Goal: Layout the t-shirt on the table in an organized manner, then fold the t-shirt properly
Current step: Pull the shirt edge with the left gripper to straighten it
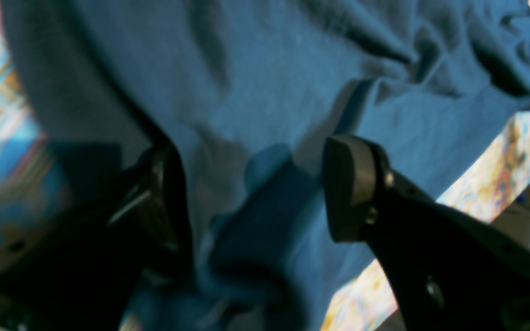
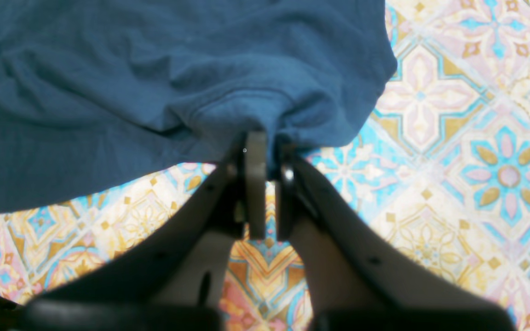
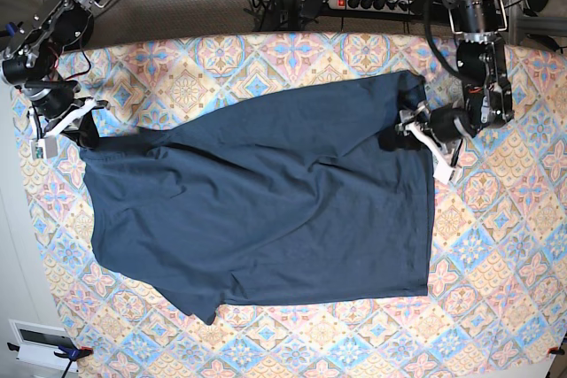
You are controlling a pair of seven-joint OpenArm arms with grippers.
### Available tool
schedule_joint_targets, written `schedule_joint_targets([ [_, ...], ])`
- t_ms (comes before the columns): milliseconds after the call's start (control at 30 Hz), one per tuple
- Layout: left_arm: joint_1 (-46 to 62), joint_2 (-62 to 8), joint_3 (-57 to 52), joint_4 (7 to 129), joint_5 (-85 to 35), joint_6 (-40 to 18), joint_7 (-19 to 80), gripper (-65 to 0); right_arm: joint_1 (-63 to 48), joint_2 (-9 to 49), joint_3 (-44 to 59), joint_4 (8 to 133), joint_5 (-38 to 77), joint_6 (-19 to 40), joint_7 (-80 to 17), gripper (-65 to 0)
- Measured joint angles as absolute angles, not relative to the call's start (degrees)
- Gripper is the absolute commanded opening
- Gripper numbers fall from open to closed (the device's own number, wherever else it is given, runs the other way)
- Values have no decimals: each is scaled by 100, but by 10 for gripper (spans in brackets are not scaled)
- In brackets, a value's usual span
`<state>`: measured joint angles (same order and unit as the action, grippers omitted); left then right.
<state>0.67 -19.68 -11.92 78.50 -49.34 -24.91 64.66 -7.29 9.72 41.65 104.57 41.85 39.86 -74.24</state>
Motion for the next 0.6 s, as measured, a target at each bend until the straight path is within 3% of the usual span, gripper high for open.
schedule_joint_targets([
  [100,-115,-1868,-1208,7590,-4899,-2512,6394,-300,-731,969,4165,10457,4187,3986,-7419,-647],
  [233,-113,-1859,-1256,7533,-4766,-2488,6466,-638,-764,969,4165,10457,4187,3986,-7422,-647],
  [600,-534,-2189,-2460,7498,-4799,-2471,6482,-650,-762,969,4189,10457,4191,3988,-7422,-647],
])
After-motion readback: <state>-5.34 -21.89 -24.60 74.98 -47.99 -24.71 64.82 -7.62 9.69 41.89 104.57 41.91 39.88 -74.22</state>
